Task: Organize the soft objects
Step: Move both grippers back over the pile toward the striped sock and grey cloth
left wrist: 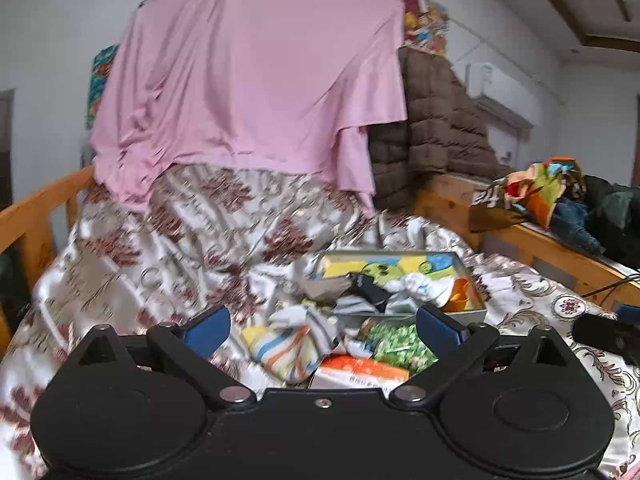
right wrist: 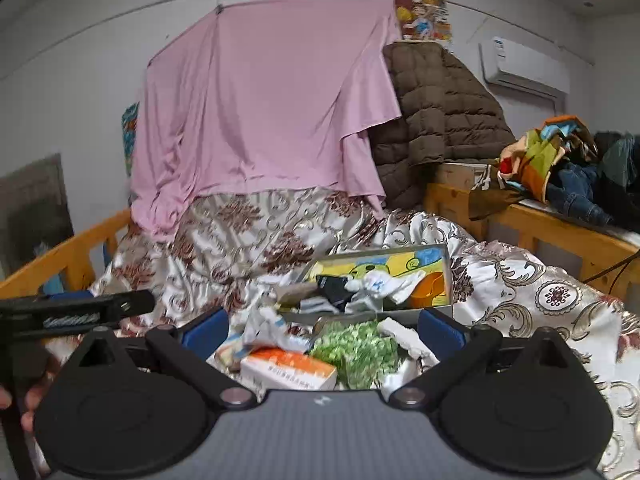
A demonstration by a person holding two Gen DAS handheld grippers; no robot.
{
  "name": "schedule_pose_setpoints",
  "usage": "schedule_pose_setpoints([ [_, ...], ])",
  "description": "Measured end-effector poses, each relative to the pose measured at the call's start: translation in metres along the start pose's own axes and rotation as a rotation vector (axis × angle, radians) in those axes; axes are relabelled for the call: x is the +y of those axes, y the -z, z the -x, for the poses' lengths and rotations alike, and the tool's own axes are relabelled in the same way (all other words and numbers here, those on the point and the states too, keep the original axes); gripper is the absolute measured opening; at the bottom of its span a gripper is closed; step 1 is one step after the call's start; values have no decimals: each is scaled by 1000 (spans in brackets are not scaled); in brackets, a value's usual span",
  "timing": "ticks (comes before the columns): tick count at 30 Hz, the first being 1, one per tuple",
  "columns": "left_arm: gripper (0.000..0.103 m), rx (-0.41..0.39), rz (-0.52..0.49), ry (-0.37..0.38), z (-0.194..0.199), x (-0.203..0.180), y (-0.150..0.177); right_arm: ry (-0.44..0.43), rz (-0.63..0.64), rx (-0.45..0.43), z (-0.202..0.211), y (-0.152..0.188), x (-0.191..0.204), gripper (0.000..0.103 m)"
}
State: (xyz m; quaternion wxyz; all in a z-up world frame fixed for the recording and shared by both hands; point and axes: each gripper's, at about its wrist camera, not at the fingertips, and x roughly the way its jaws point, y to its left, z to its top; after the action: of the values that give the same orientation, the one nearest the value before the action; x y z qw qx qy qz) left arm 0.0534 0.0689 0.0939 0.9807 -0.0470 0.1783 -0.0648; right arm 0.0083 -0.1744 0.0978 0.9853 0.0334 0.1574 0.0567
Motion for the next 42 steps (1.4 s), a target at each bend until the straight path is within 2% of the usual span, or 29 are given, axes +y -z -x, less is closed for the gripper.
schedule_pose_setpoints([
  [6,99,37,26,-47,20,3,0,4,32,42,25,3,28,103],
  [10,100,47,87,-62,31,9,-16,13,25,83,30,-5,39,103],
  [12,100,41,98,-57,32,7,-26,-6,2,74,33,-10,41,103],
  [17,101,24,1,-42,28,-5,-39,8,-12,67,27,-21,40,103],
  [22,101,85,-24,-73,-2,-12,-42,33,-38,97,14,-24,37,103],
  [26,101,103,-71,-43,-28,-11,-40,89,-46,126,-5,-30,28,103],
  [31,101,119,-31,-8,-80,-17,-41,144,-130,152,-30,-38,9,103],
  [33,101,134,-62,-8,-99,-21,-38,176,-140,169,-39,-40,6,103],
  [35,101,144,-108,24,-113,-20,-35,198,-132,184,-47,-42,5,103],
  [37,101,155,-136,24,-126,-17,-30,223,-108,199,-57,-42,8,103],
  [40,101,233,-105,28,-144,-13,-29,260,-53,221,-75,-39,13,103],
  [42,101,243,-80,60,-149,-10,-29,256,-62,239,-87,-38,15,103],
])
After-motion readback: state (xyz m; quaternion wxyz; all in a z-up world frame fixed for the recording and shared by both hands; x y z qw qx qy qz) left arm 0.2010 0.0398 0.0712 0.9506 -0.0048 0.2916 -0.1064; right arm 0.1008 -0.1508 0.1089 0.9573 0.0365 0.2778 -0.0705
